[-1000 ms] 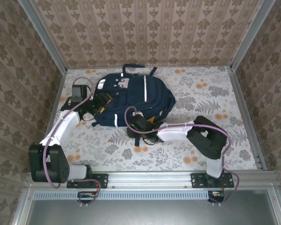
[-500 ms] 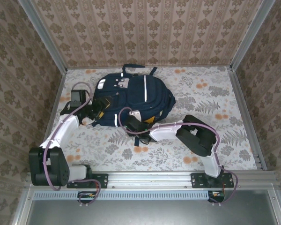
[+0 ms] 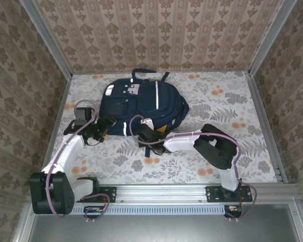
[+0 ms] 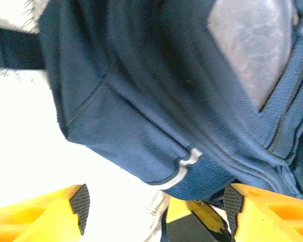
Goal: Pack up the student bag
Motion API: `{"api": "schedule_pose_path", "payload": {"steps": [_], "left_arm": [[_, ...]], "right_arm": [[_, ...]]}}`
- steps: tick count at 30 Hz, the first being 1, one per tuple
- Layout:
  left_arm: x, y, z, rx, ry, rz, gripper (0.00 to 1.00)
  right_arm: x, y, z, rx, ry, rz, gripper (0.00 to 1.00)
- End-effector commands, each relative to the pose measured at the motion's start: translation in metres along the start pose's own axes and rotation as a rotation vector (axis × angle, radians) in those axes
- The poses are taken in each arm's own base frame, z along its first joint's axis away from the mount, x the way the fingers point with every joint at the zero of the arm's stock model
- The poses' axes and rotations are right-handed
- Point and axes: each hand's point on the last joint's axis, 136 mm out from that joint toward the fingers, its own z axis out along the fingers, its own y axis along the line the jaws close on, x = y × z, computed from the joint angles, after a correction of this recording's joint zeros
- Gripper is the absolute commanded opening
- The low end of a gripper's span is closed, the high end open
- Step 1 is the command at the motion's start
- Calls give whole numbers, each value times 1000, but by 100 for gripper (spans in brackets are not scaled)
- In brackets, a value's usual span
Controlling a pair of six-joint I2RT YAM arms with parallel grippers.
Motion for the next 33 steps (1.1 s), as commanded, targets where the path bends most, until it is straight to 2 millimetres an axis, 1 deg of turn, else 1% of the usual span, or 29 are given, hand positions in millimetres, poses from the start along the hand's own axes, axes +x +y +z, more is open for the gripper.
{"api": "schedule_pose_path", "payload": {"steps": [1,7,11,17,20,22,25,27,30,31,33], "left_arm": [[4,16,-1,-47,-13,-86,73],[13,29,8,-76,10,-128,72],[11,37,21,-101,5,-146,72],[-5,35,45,-125,-11,-148,71],[-15,32,55,-127,-31,-142,67],[-21,33,59,-149,-55,-121,59],[-31,34,58,-193,-108,-83,41],[-37,36,54,-223,-156,-68,25],[-44,41,48,-252,-207,-81,8],[-46,42,47,-257,-218,-84,5],[-48,45,47,-275,-224,-91,1]], "right_arm": [[-12,4,-12,-36,-17,16,0],[-14,7,-12,-49,-8,22,0],[-11,8,-10,-56,2,25,0],[-6,7,-12,-60,16,6,0],[-2,5,-12,-59,27,-9,0],[-1,3,-13,-55,29,-19,0],[-2,-3,-17,-38,25,-28,0],[-2,-11,-19,-24,29,-29,0],[-2,-27,-23,4,40,-33,0],[-2,-31,-25,12,42,-38,0],[-2,-41,-30,28,45,-55,0]]}}
